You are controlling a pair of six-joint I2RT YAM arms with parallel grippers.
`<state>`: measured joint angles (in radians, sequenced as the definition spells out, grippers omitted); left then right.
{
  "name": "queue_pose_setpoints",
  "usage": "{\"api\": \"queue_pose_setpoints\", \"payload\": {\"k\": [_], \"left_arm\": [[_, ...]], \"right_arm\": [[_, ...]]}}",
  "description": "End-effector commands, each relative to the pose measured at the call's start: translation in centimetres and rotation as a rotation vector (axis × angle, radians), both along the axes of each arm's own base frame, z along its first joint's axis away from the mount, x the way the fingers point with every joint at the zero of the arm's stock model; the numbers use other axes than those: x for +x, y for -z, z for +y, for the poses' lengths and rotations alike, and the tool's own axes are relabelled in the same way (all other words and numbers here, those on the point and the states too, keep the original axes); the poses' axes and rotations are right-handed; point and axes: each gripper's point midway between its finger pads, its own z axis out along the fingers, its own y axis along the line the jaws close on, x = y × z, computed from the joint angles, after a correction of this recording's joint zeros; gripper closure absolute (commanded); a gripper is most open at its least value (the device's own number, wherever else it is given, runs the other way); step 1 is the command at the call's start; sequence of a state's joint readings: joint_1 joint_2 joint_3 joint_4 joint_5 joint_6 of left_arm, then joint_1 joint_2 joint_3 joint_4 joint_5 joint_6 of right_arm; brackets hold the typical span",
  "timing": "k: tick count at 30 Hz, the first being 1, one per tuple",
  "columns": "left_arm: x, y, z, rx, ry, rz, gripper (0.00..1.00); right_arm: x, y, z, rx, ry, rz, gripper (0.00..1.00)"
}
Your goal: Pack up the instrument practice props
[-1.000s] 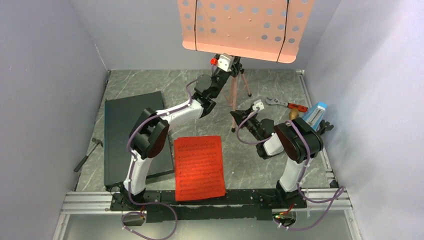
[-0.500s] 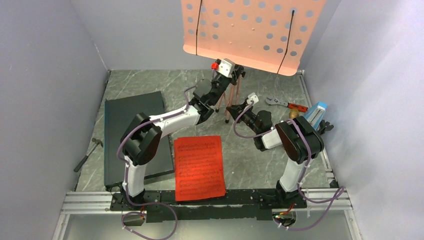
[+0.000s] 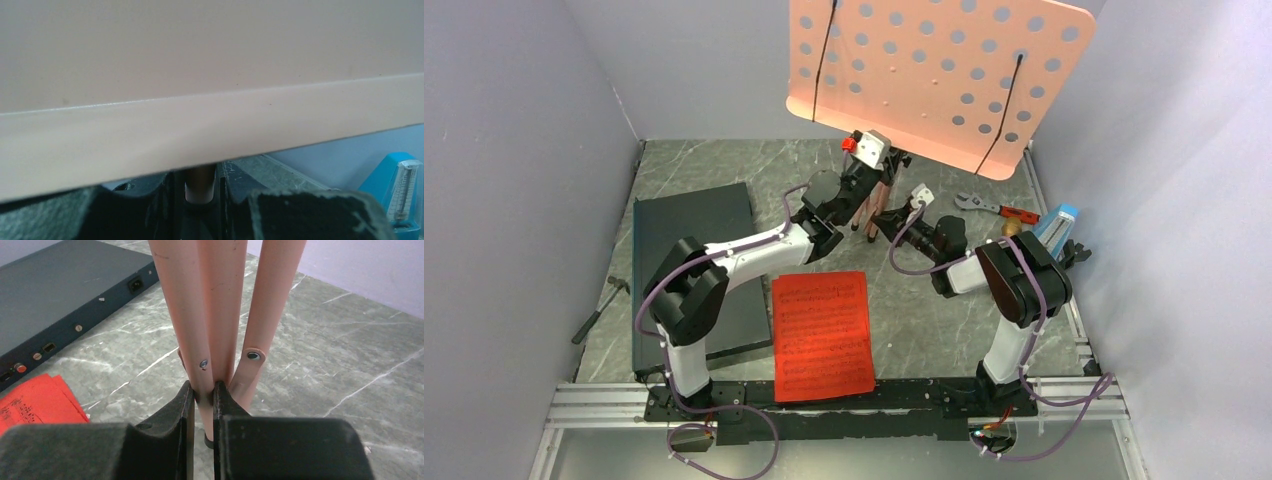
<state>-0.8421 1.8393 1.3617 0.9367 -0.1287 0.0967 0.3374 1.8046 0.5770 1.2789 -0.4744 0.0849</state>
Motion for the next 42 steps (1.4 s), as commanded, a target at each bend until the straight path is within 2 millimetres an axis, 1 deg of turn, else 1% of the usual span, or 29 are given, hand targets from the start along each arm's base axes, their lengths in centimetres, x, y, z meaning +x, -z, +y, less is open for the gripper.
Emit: {"api": "queue_pose_setpoints", "payload": {"k": [1,3,6,9,12,14,16,17,18,19,23,25,29,35,38,41,42], "left_arm": [[-0.9,-2.7,2.3,-0.1,-0.027,0.001,0.97],[-0.6,-2.6,2.6,-0.104,-0.033,0.013,0.97],[-0.4,-2.6,3.2,-0.107,-0.047,0.015,0.97],[-0.3,-2.5,3.7,-0.108,-0.058,0.016,0.97],[-0.4,-2.3,3.8,-0.098,-0.06,0.015,0.97],[-0.5,-2.1,3.9,-0.096,-0.056,0.021,0.97],[-0.7,-2.1,3.9,-0.099,-0.046,0.027,0.97],[-0.8,-2.0,3.8,-0.097,-0.04,0.03,0.97],[-0.9,-2.0,3.7,-0.095,-0.034,0.032,0.97],[-0.9,-2.0,3.7,-0.093,-0.031,0.036,0.97],[-1.1,-2.0,3.7,-0.089,-0.023,0.038,0.97],[-1.3,-2.0,3.6,-0.086,-0.016,0.037,0.97],[-1.5,-2.0,3.7,-0.078,-0.009,0.037,0.97],[-2.1,-2.1,3.7,-0.073,0.014,0.045,0.97],[-2.2,-2.2,3.8,-0.073,0.017,0.043,0.97],[-2.4,-2.6,3.8,-0.108,0.031,0.056,0.97],[-2.4,-2.8,3.8,-0.115,0.035,0.054,0.97]], "right_arm": [[-0.5,-15.3,-2.9,0.223,0.09,-0.495,0.92],[-0.9,-14.7,-3.2,0.222,0.098,-0.476,0.85],[-1.9,-14.5,-3.6,0.234,0.102,-0.454,0.71],[-2.8,-14.8,-3.7,0.252,0.093,-0.444,0.58],[-3.6,-15.2,-3.5,0.268,0.07,-0.443,0.53],[-3.7,-15.6,-3.2,0.284,0.055,-0.439,0.51],[-3.5,-16.0,-3.0,0.292,0.046,-0.444,0.46],[-3.4,-16.3,-2.8,0.296,0.038,-0.448,0.4],[-3.3,-16.5,-2.5,0.3,0.027,-0.451,0.09],[-3.1,-16.7,-2.3,0.306,0.018,-0.45,0.02],[-2.5,-16.9,-1.1,0.313,-0.017,-0.45,0.0],[-1.9,-16.3,-0.7,0.314,-0.02,-0.434,0.0],[-0.6,-15.8,-0.6,0.315,0.004,-0.426,0.0],[0.4,-15.6,0.1,0.286,-0.009,-0.44,0.01],[0.6,-15.5,0.5,0.273,-0.027,-0.447,0.07],[0.8,-15.4,0.8,0.27,-0.039,-0.451,0.18],[0.8,-15.2,1.1,0.264,-0.051,-0.452,0.2]]}}
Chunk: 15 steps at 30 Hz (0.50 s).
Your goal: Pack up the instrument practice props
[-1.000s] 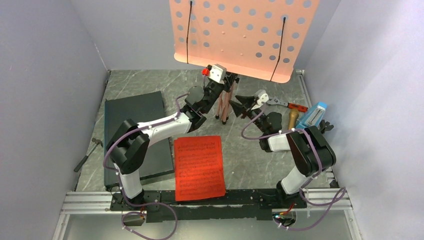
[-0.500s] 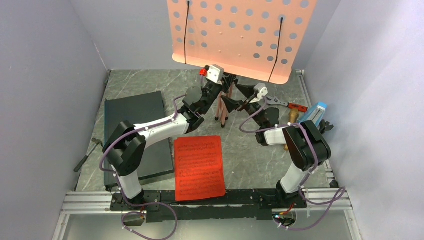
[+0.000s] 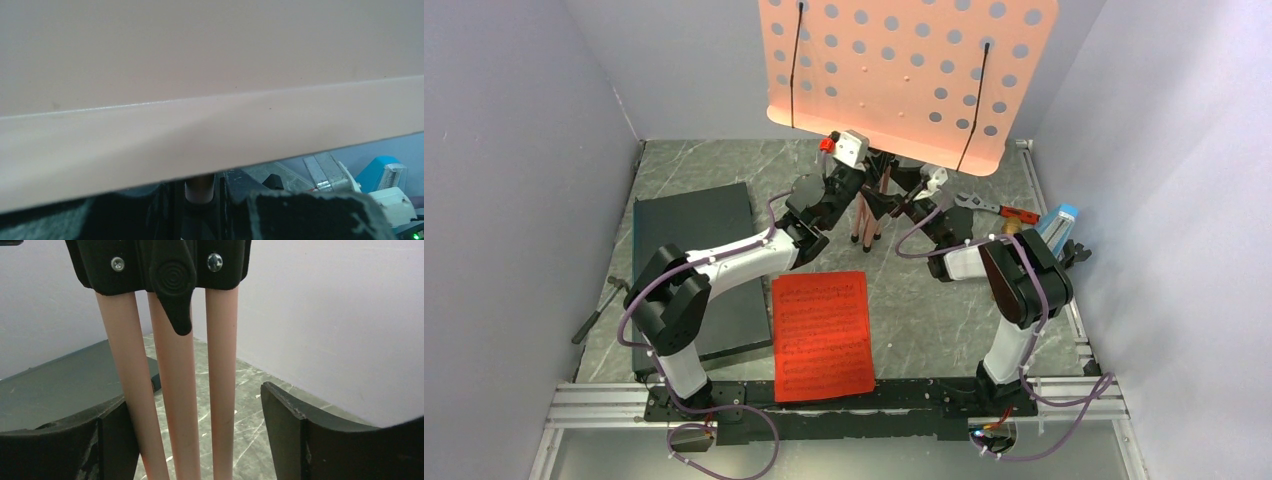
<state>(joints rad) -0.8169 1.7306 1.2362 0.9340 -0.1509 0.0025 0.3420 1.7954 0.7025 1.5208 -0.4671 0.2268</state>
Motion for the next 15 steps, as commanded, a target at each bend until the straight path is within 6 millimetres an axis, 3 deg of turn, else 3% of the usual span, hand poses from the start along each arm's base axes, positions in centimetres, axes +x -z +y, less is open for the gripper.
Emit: {"api": "queue_pose_setpoints", "payload": {"k": [1,9,15], "left_arm": [[-1.6,-3.3,0.7,-0.065,0.043,-0.023,0.97],[-1.6,-5.1,1.3,-0.167,0.046,0.008,0.97],[-0.9,-6.4,2.0,-0.206,-0.013,0.056,0.97]], "right_arm": [[-0.6,-4.3,0.1,0.04,-0.013,-0.205,0.22],[-0.5,-3.6,0.5,0.01,-0.028,-0.208,0.43],[-1.6,-4.0,0.5,-0.038,-0.043,-0.206,0.55]]}}
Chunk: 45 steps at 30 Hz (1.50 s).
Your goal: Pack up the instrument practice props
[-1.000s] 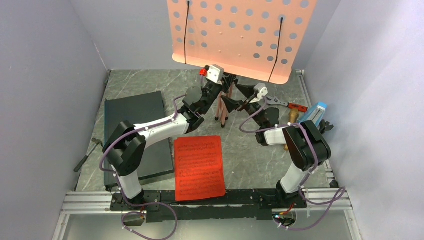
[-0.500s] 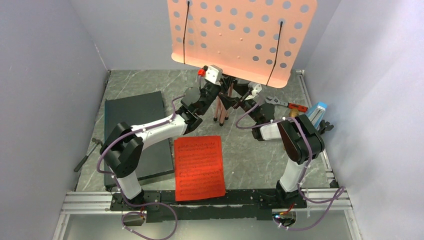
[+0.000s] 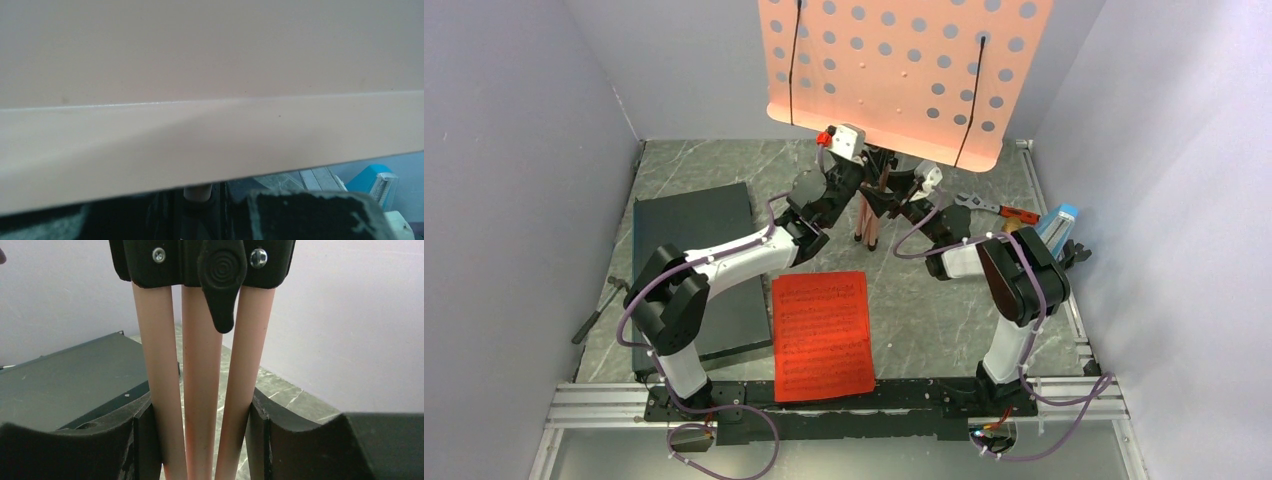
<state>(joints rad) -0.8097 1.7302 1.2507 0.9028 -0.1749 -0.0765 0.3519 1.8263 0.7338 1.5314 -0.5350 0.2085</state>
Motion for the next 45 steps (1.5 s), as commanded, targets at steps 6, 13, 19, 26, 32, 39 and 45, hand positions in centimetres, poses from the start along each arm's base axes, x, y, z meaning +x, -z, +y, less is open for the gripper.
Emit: {"api": "queue_pose_setpoints", "payload": {"k": [6,13,19,26,32,39,45], "left_arm": [[-1.8,-7.5,2.6,-0.181,-0.072,0.02,0.97],[-1.8,-7.5,3.4,-0.26,-0.11,0.135,0.97],[-3.3,-9.2,3.2,-0.32,-0.078,0.147,0.97],[-3.6,-7.6,3.3,-0.36,-0.089,0.275,0.97],[-3.2,-3.4,2.8,-0.339,-0.12,0.395,0.97],[-2.5,2.5,2.9,-0.297,-0.196,0.527,0.97],[-1.4,6.9,2.7,-0.27,-0.243,0.641,0.97]], "right_arm": [[-3.1,-4.1,-1.1,-0.047,-0.005,-0.122,0.66],[-5.5,-4.0,-1.2,-0.112,-0.06,-0.016,0.79],[-7.4,-4.3,-2.2,-0.164,-0.048,0.069,0.84],[-10.0,-4.1,-3.0,-0.214,-0.063,0.188,0.87],[-12.4,-2.2,-3.3,-0.212,-0.101,0.296,0.92],[-13.4,0.9,-3.9,-0.195,-0.088,0.444,0.94],[-13.3,2.7,-3.8,-0.192,-0.087,0.59,0.95]]}}
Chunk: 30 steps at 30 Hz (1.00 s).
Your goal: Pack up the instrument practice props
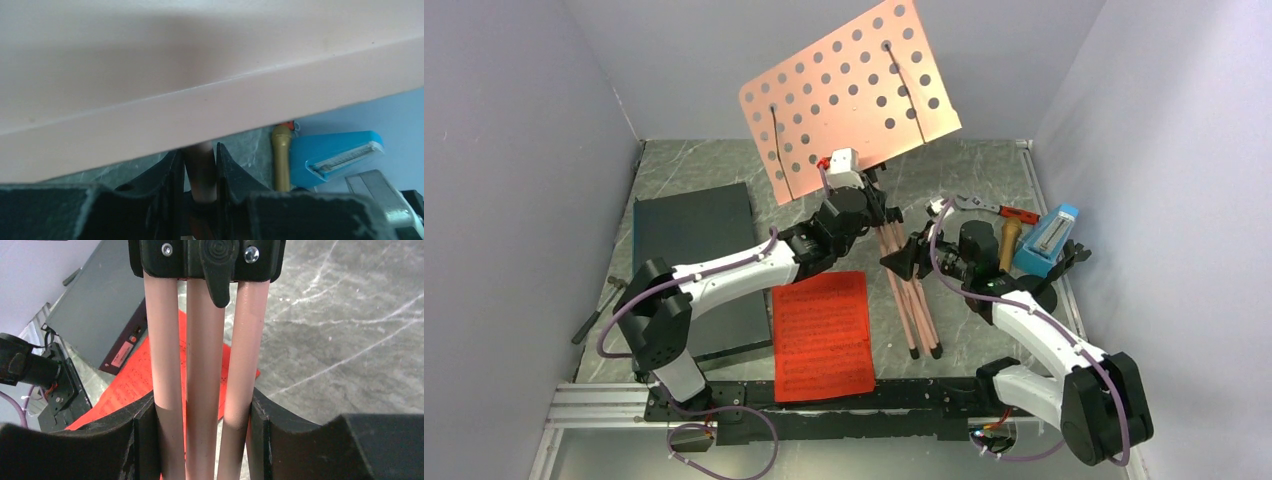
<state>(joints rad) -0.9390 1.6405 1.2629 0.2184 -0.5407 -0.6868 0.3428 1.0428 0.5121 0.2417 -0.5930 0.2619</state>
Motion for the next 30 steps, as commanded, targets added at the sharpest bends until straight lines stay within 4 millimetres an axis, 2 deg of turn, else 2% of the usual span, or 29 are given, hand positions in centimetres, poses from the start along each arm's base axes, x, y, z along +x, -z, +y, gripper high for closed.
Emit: {"api": "queue_pose_setpoints", "payload": {"k": [1,5,9,24,30], "left_arm": [[2.8,-3.1,2.5,-0.092,-0.13,-0.03,0.97],[4.2,0.4,2.1,-0.076,-0.115,0.048,0.97],[5.1,2.7,1.6,-0.009,-0.111,0.093,0.97],[6.0,8.9,-0.1,0.085,-0.074,0.224,0.97],[6.2,11.7,-0.9,0.114,-0.053,0.275,0.97]], "right_arm": [[0.8,-3.7,0.6,0.044,-0.029,-0.113,0.95],[1.2,-2.4,0.5,0.043,-0.003,-0.043,0.95],[1.5,-0.5,0.5,0.038,0.014,0.044,0.95],[1.7,5.5,-0.9,0.035,0.049,0.26,0.99],[1.9,8.0,-2.2,-0.009,0.097,0.322,0.9]]}}
